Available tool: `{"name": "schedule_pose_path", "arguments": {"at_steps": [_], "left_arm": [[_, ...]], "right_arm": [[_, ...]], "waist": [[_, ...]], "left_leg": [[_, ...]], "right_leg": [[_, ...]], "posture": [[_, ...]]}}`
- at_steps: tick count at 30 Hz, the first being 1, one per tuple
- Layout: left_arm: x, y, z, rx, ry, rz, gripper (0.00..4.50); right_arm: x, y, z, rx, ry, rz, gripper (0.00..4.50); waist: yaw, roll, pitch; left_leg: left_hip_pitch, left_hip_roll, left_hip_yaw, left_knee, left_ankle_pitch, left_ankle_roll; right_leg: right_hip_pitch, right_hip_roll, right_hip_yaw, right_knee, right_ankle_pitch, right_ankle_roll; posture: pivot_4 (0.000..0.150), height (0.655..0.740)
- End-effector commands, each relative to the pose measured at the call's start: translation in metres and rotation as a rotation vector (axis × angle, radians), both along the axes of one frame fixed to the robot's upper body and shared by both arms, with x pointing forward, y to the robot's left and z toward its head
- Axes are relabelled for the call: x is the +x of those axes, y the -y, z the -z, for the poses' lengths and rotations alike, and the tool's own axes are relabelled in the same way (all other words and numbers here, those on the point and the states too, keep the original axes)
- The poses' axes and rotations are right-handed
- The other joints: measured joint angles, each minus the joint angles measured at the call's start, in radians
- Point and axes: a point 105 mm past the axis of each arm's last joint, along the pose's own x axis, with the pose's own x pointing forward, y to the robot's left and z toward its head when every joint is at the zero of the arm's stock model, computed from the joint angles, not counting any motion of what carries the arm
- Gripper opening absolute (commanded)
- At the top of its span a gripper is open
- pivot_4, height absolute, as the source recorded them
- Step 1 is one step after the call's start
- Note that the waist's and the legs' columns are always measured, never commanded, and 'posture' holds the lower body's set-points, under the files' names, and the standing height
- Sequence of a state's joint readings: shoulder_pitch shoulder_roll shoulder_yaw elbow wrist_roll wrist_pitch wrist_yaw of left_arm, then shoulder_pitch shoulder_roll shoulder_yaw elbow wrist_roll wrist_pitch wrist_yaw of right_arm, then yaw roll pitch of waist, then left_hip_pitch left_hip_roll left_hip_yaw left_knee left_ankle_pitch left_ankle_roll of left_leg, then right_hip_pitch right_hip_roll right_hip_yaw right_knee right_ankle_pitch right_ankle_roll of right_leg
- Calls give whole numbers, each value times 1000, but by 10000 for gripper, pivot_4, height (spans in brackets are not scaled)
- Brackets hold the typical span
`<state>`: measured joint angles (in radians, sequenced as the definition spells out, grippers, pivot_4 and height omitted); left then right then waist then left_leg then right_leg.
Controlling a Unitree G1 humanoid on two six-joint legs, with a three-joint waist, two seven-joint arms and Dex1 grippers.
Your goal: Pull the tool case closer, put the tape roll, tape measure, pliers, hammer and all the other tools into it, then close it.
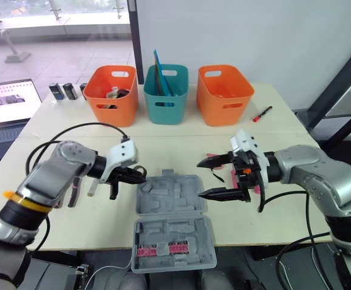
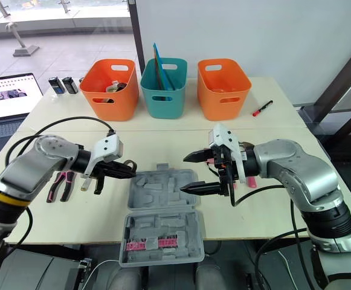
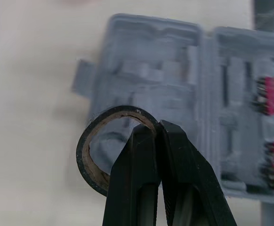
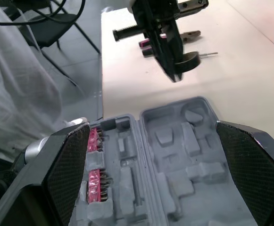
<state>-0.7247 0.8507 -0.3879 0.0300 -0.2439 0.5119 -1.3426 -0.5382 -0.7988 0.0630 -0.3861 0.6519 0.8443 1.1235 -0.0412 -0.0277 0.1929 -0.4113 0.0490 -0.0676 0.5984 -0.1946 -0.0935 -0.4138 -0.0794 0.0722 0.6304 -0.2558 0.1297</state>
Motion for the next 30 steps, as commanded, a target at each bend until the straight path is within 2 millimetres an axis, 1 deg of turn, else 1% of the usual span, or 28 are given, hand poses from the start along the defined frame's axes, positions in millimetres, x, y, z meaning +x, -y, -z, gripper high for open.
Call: {"name": "schedule_pose_path", "arguments": {"at_steps": [1,3,6,9,15,19,23,30], "left_arm": [[11,-2,13,76,-17,65,591],[18,-2,20,102,-22,86,591],[38,-2,30,109,8,18,591],[44,-1,39,109,10,11,591],[46,7,46,59,-35,-15,591],[45,5,49,73,-46,-25,591],[45,-2,54,94,-58,-42,591],[34,2,56,63,-91,5,591]], "right_arm": [[-4,-6,-11,43,64,9,45000],[-6,-8,-11,57,69,22,45000],[-8,-8,-11,60,73,39,45000],[-10,-10,-14,73,77,42,45000],[-9,-11,-22,91,92,52,45000],[-9,-12,-29,115,97,46,45000],[-10,-11,-29,106,93,52,45000],[-9,-10,-27,102,86,69,45000]], "waist": [[-2,0,0],[-4,0,0],[0,0,0],[2,0,0],[1,0,0],[-1,0,0],[0,0,0],[0,0,0]], "left_leg": [[0,0,0,0,0,0],[0,0,0,0,0,0],[-1,0,0,0,0,0],[-2,0,-1,0,0,0],[-2,0,-2,0,0,0],[-2,0,-2,0,0,0],[-2,0,-2,0,0,1],[-2,0,-2,0,0,1]], "right_leg": [[0,0,0,0,0,0],[0,0,0,1,0,0],[-1,0,0,1,0,1],[-1,1,0,1,0,1],[-1,1,0,1,0,1],[-1,1,0,2,0,1],[-1,1,0,2,0,2],[-1,1,0,2,0,2]], "posture": [[1500,7344],[1500,7344],[1500,7344],[1500,7344],[1500,7344],[1500,7344],[1500,7344],[1500,7344]]}}
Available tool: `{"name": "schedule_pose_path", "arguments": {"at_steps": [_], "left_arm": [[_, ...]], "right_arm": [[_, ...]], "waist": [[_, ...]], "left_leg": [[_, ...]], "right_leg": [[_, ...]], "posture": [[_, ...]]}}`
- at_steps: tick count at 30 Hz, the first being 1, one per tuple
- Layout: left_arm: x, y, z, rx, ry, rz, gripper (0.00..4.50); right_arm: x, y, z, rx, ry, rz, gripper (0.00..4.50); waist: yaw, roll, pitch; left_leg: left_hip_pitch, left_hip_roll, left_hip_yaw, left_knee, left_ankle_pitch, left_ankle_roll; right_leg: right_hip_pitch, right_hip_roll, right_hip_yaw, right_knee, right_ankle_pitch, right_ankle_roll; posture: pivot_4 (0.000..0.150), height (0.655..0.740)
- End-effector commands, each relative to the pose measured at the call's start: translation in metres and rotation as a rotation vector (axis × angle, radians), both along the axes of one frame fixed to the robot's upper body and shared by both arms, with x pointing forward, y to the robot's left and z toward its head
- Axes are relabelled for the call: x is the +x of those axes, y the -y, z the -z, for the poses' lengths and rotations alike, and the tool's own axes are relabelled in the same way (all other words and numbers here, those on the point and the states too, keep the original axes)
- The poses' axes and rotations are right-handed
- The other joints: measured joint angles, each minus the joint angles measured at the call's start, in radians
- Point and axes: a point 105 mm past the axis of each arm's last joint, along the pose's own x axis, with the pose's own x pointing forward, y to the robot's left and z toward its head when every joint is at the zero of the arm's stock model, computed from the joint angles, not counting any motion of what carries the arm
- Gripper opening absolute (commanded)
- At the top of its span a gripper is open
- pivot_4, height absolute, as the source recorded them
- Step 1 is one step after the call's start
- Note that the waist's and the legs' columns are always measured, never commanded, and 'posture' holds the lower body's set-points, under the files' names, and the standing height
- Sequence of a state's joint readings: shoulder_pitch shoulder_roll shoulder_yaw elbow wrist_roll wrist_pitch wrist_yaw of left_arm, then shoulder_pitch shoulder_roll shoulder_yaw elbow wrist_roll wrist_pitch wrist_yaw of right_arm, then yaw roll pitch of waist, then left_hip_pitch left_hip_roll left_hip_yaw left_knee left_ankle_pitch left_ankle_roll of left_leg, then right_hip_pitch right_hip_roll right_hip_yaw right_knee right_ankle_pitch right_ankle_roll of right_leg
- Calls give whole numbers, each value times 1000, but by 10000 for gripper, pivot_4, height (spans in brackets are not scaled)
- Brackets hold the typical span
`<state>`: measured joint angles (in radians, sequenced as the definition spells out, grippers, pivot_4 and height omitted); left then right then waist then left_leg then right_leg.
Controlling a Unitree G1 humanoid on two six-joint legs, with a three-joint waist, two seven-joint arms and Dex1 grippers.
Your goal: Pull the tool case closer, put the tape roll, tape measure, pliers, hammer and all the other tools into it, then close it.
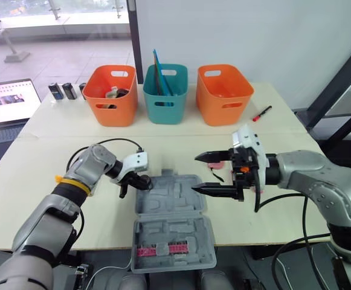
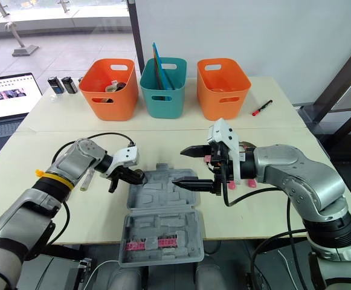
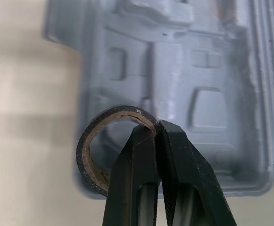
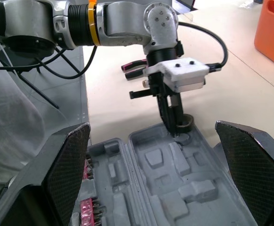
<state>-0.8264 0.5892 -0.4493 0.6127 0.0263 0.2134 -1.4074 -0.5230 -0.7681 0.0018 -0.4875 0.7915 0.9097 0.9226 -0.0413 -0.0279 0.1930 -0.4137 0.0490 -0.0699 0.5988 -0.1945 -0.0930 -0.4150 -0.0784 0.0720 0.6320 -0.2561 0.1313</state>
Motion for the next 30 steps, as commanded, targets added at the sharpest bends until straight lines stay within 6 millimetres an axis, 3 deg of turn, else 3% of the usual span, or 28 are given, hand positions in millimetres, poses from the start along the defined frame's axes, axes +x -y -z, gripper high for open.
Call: {"name": "schedule_pose_path", "arguments": {"at_steps": [1,11,17,18,19,24,30], "left_arm": [[-1,2,-11,-32,14,21,591],[4,-9,0,32,47,11,591],[10,-3,-9,-14,67,0,591],[10,-2,-12,-29,69,4,7251],[10,-1,-16,-40,67,12,10013],[5,1,-26,-59,66,48,35734],[7,-5,-37,-74,100,16,35734]], "right_arm": [[-3,0,-11,8,50,-1,45000],[0,1,-14,1,60,16,45000],[-1,2,-12,1,45,22,45000],[-1,2,-12,1,42,23,45000],[-1,2,-12,1,41,24,45000],[-2,1,-10,-1,38,19,45000],[-1,0,-9,-5,35,8,45000]], "waist": [[1,0,0],[0,0,0],[0,0,0],[0,0,0],[0,0,0],[1,0,0],[-1,0,0]], "left_leg": [[0,0,0,0,0,0],[0,0,0,0,0,0],[0,0,0,1,0,0],[0,0,0,1,0,0],[0,0,0,1,0,0],[0,0,0,1,0,0],[0,0,0,1,0,0]], "right_leg": [[0,0,0,0,0,0],[0,0,0,0,0,0],[0,0,0,1,0,0],[0,0,0,1,0,0],[0,0,0,1,0,0],[0,0,0,1,1,1],[0,0,0,1,0,1]], "posture": [[1500,7344],[1500,7344],[1500,7344],[1500,7344],[1500,7344],[1500,7344],[1500,7344]]}}
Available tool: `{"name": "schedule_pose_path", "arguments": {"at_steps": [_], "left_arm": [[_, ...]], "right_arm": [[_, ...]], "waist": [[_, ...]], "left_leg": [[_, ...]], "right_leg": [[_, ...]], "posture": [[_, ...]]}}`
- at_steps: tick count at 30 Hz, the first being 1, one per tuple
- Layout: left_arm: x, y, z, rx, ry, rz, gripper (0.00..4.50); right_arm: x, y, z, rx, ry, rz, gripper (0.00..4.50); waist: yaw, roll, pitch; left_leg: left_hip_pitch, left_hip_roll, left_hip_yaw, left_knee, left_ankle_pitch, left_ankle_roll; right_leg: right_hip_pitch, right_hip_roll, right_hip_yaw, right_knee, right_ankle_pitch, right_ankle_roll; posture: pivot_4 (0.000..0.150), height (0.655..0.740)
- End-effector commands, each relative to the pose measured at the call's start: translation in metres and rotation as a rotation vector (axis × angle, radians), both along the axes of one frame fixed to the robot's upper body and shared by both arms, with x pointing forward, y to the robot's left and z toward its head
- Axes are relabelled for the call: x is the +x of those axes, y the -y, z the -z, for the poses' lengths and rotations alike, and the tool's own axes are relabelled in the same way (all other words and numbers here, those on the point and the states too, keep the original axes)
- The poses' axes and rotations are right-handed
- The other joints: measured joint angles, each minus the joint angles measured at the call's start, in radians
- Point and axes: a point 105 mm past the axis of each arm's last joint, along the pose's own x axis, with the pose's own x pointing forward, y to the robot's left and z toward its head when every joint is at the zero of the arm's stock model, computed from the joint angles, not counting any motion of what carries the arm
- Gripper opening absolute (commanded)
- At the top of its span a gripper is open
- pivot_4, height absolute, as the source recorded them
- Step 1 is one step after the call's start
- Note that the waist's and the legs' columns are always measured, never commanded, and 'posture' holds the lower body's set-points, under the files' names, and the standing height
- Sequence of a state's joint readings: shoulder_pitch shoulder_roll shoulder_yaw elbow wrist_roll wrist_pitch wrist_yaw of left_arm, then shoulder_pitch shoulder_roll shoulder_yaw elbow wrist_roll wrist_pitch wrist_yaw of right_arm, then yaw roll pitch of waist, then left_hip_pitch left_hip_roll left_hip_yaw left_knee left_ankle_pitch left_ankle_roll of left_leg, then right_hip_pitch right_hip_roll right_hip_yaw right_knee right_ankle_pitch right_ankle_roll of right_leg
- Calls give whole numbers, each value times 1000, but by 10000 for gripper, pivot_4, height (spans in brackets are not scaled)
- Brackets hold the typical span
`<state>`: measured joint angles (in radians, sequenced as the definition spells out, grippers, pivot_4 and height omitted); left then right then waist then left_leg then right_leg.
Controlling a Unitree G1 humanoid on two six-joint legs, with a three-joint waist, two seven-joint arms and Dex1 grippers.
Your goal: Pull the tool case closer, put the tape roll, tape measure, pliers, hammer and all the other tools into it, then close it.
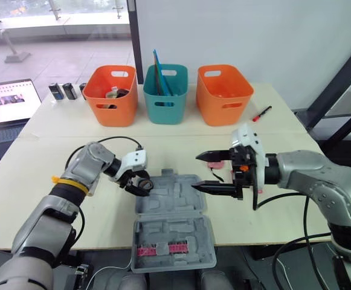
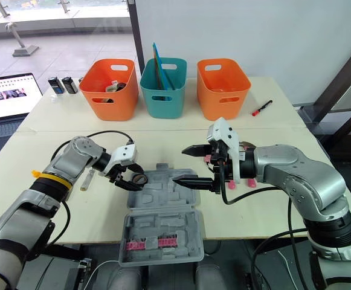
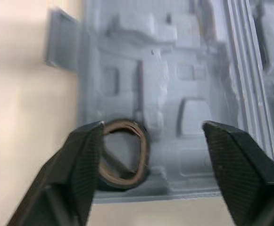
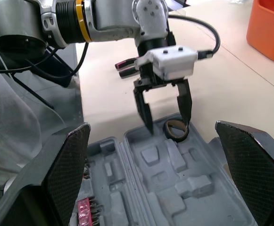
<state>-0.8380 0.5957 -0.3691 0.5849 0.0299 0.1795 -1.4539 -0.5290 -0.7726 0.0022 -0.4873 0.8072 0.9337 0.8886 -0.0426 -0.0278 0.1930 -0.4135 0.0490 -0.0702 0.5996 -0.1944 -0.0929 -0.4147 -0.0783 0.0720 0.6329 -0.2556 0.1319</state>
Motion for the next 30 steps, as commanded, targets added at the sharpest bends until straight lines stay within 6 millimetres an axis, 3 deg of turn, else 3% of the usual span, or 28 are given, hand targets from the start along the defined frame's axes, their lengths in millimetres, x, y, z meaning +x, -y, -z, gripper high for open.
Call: {"name": "schedule_pose_path", "arguments": {"at_steps": [1,4,9,10,13,15,19,30], "left_arm": [[4,-6,-15,-21,39,-24,35734],[10,-10,-21,-68,68,-87,35734],[27,-20,-46,-333,168,-285,35734],[27,-27,-40,-330,198,-322,35734],[14,-22,-22,-399,200,-337,28000],[11,-17,-21,-430,211,-340,19014],[3,-7,-11,-439,182,-307,19014],[5,3,28,-297,146,-258,19014]], "right_arm": [[-3,-1,-9,0,49,-22,45000],[-2,-2,-10,3,49,-28,45000],[-1,-1,-8,0,49,-28,45000],[-1,0,-8,-4,48,-26,45000],[1,-1,-6,-10,42,-32,45000],[2,-2,-6,-10,41,-40,45000],[3,-3,-6,-20,38,-62,45000],[4,-5,-4,-32,36,-74,45000]], "waist": [[0,0,0],[1,0,0],[1,0,0],[-3,0,0],[-4,1,-1],[2,1,0],[19,0,0],[25,0,0]], "left_leg": [[0,0,0,0,0,0],[0,0,0,0,0,0],[0,0,0,0,0,0],[0,0,0,0,0,0],[2,0,0,-1,0,1],[3,0,0,-2,0,1],[1,0,-1,2,0,0],[1,0,-1,7,-1,1]], "right_leg": [[0,0,0,0,0,0],[0,0,0,0,0,0],[0,0,0,0,1,2],[0,0,0,0,1,2],[1,0,0,0,2,3],[1,0,0,1,1,4],[2,1,-1,1,1,2],[5,1,-1,0,0,-1]], "posture": [[1500,7344],[1500,7344],[1500,7344],[1500,7344],[1500,7344],[1500,7344],[1500,7344],[1500,7344]]}}
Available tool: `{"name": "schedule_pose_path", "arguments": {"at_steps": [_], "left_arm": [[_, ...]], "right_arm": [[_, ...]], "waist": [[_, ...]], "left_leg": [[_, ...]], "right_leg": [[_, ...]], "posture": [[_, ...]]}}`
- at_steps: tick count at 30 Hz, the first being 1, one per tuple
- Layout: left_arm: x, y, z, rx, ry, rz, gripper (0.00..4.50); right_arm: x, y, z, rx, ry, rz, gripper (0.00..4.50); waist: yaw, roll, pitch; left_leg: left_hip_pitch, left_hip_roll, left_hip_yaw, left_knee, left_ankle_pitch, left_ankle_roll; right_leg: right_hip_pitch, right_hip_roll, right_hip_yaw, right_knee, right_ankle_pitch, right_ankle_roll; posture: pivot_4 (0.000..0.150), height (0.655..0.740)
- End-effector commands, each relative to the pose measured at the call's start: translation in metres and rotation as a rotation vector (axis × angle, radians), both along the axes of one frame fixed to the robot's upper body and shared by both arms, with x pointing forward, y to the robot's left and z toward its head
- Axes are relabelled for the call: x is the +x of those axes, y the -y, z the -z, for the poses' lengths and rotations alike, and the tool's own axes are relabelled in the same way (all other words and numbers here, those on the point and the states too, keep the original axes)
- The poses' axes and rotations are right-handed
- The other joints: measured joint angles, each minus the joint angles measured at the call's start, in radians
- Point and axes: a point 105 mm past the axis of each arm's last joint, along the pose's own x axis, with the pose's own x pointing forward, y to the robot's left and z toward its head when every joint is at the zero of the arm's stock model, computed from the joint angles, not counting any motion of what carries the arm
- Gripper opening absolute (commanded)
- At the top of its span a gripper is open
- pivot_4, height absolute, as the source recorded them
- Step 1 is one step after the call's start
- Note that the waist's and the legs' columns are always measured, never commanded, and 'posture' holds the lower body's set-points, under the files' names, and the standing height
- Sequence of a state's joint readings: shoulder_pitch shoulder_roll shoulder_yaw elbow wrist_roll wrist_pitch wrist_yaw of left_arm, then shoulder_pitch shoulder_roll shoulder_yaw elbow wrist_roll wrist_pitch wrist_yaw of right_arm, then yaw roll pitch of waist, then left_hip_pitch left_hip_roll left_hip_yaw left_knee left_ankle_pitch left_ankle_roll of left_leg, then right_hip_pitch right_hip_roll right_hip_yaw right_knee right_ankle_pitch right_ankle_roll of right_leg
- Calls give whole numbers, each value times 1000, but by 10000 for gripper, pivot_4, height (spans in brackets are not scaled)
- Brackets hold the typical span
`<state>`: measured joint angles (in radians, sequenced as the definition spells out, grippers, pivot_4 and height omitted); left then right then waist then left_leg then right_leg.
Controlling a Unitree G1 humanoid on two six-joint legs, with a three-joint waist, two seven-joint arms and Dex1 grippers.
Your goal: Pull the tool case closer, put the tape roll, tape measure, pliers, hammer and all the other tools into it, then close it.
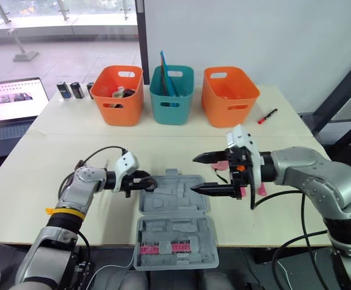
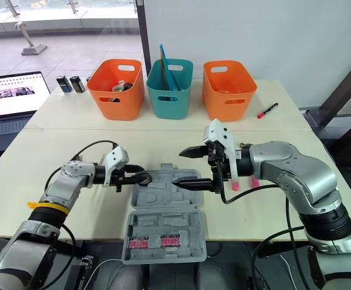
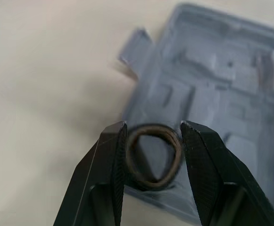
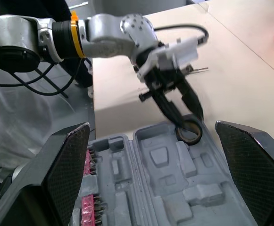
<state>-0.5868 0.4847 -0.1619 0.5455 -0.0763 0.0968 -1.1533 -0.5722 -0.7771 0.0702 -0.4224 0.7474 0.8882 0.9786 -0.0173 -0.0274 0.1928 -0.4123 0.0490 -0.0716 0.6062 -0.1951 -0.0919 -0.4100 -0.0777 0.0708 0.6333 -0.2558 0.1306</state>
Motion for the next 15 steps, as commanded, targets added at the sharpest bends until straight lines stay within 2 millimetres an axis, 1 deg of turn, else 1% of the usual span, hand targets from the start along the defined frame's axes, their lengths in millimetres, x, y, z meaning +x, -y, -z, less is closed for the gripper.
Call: {"name": "schedule_pose_path", "arguments": {"at_steps": [1,6,8,10,13,15], "left_arm": [[5,2,-1,48,51,30,19014],[8,-1,18,117,9,-19,19014],[5,-3,26,139,-14,-22,19014],[2,-3,28,143,-11,-5,19014],[1,3,21,92,6,-1,19014],[4,8,2,-2,37,-23,19014]], "right_arm": [[0,-1,-9,6,43,-10,45000],[1,-3,-9,7,48,-5,45000],[2,-4,-9,7,50,-6,45000],[2,-4,-9,6,51,-7,45000],[4,-3,-10,7,55,-5,45000],[6,0,-11,13,54,-2,45000]], "waist": [[0,0,0],[0,1,0],[1,1,-1],[1,1,-1],[1,1,-1],[1,1,-1]], "left_leg": [[0,0,0,0,0,0],[0,0,0,0,0,0],[1,0,0,0,0,0],[1,0,0,1,0,0],[1,0,0,1,0,0],[1,0,0,1,0,0]], "right_leg": [[0,0,0,0,0,0],[0,0,0,0,0,0],[1,0,0,0,0,0],[2,0,0,0,0,0],[2,0,0,0,0,0],[2,0,0,0,0,0]], "posture": [[1500,7344],[1500,7344],[1500,7344],[1500,7344],[1500,7344],[1500,7344]]}}
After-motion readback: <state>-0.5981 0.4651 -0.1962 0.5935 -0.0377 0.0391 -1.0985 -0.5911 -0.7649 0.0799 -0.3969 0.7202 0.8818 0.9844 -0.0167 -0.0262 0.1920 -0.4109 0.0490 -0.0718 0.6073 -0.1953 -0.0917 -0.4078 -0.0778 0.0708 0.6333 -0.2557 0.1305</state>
